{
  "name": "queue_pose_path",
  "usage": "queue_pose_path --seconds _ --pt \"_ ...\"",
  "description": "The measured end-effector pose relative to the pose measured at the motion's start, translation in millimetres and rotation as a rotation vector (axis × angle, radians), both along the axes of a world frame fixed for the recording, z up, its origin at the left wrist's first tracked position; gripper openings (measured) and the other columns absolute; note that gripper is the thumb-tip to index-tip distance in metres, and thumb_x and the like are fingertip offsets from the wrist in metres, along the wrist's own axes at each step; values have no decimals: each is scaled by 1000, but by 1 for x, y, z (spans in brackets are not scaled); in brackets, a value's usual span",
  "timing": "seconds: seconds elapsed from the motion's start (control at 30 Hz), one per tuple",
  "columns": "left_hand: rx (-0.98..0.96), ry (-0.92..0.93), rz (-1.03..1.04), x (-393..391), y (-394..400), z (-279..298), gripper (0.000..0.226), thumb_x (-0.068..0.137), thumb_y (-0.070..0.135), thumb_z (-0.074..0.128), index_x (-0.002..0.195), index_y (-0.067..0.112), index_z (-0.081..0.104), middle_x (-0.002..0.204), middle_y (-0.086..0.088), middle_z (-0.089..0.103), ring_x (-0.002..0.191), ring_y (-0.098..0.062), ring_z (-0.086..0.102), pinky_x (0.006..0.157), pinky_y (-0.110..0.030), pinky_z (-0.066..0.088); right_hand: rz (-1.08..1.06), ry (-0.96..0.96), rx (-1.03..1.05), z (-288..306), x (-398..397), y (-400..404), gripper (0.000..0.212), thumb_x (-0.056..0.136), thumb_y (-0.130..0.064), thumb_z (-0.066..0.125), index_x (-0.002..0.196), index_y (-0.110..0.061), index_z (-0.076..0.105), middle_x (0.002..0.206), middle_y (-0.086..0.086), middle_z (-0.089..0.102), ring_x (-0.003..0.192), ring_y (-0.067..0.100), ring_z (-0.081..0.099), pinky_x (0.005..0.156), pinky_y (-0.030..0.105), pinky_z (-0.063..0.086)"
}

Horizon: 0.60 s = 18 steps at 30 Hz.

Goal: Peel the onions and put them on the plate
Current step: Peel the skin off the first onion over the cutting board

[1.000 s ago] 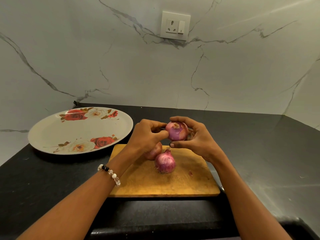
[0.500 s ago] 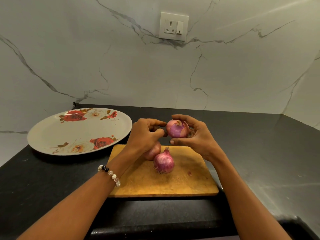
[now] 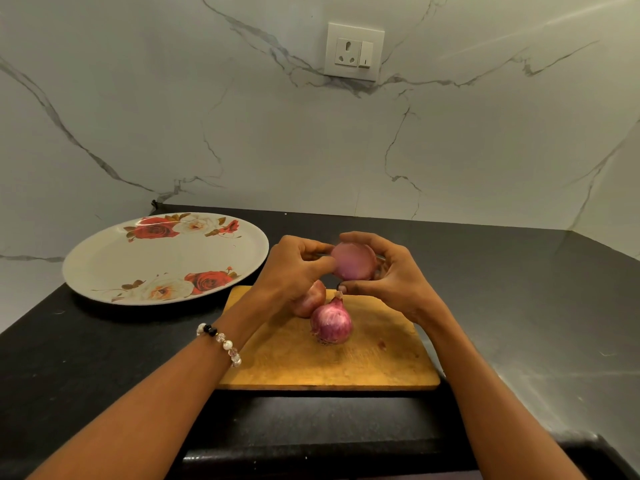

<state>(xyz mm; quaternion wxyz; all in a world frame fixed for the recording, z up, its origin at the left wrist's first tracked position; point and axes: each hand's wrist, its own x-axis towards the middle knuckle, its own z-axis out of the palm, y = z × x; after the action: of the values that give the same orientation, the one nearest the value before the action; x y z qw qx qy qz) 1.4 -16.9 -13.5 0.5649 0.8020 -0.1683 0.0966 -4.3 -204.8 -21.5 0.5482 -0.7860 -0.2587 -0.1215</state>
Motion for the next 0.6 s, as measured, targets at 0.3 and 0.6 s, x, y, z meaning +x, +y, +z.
queue_pose_path --seconds 0.3,0.6 --pt "76 -62 45 2 -2 -7 30 87 10 65 117 11 65 99 1 67 88 -12 63 78 -23 54 -1 1 24 -1 0 1 72 66 -13 87 132 -14 56 125 2 62 117 19 62 91 30 57" --pt "-23 -114 72 3 2 -2 24 85 21 68 109 16 69 97 3 70 88 -9 67 80 -23 56 -82 -62 -12 -6 7 -3 72 68 -13 89 132 -17 57 125 -4 61 117 18 61 92 33 57"
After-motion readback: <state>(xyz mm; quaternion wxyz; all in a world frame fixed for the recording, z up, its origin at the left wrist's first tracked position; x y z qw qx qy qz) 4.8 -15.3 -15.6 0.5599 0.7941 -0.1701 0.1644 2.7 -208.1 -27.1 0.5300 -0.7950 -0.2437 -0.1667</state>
